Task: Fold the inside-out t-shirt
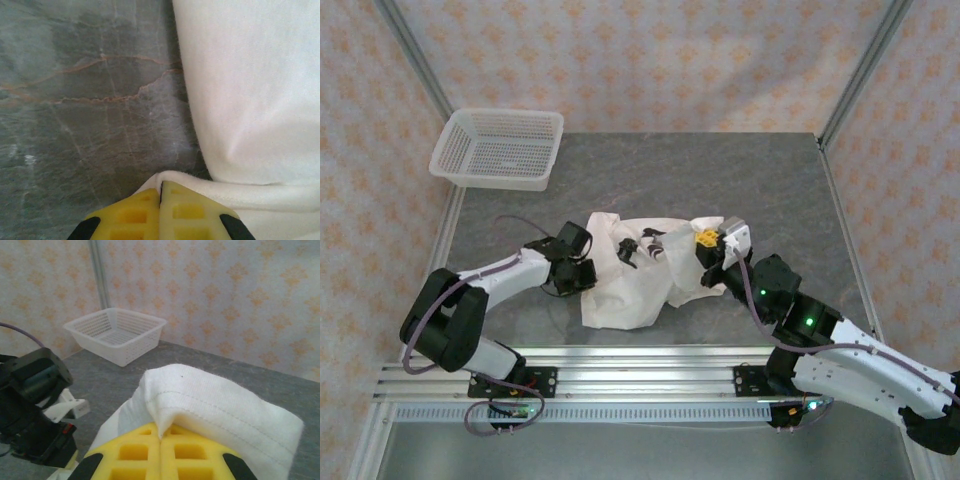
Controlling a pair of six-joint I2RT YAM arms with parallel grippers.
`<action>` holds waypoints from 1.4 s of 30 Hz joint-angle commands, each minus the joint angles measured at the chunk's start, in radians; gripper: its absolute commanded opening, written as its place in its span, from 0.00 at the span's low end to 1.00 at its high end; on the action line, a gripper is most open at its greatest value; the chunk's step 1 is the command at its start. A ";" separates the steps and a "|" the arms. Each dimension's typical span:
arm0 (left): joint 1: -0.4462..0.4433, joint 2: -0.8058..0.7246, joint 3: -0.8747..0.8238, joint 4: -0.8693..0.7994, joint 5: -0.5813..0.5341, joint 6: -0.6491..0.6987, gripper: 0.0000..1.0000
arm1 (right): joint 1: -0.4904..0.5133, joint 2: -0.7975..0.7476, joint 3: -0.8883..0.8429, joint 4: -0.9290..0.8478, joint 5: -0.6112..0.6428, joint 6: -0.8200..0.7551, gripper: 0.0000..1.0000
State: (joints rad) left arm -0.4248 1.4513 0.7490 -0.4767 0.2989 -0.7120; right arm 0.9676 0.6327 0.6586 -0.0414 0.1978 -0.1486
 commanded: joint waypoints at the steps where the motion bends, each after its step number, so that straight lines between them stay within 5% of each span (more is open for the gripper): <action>1: 0.026 -0.129 0.090 -0.111 -0.073 0.015 0.00 | -0.004 -0.018 0.060 0.000 0.113 0.012 0.00; 6: 0.189 -0.386 0.357 -0.264 -0.146 0.080 0.00 | -0.007 -0.008 0.167 0.110 0.207 -0.097 0.00; 13: 0.289 -0.417 0.746 -0.371 -0.183 0.145 0.00 | -0.030 0.119 0.446 0.125 0.088 -0.226 0.00; 27: 0.288 -0.555 0.498 -0.328 -0.135 0.126 0.00 | -0.030 -0.049 0.278 -0.003 0.191 -0.122 0.00; 33: 0.288 -0.638 0.514 -0.153 0.096 0.135 0.00 | -0.030 -0.068 0.448 -0.093 -0.168 -0.273 0.00; 36: 0.289 -0.701 0.534 -0.068 0.117 0.121 0.00 | -0.030 -0.032 0.607 -0.152 -0.259 -0.263 0.00; 39: 0.289 -0.746 0.563 -0.048 0.061 0.117 0.00 | -0.029 0.024 0.748 -0.220 -0.275 -0.246 0.00; 42: 0.289 -0.724 0.601 -0.122 -0.024 0.114 0.00 | -0.029 0.088 0.817 -0.252 -0.144 -0.211 0.00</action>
State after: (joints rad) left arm -0.1371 0.7124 1.3102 -0.6121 0.3378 -0.6010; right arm 0.9413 0.6666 1.4326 -0.2401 0.0105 -0.3786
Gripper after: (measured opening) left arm 0.040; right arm 0.042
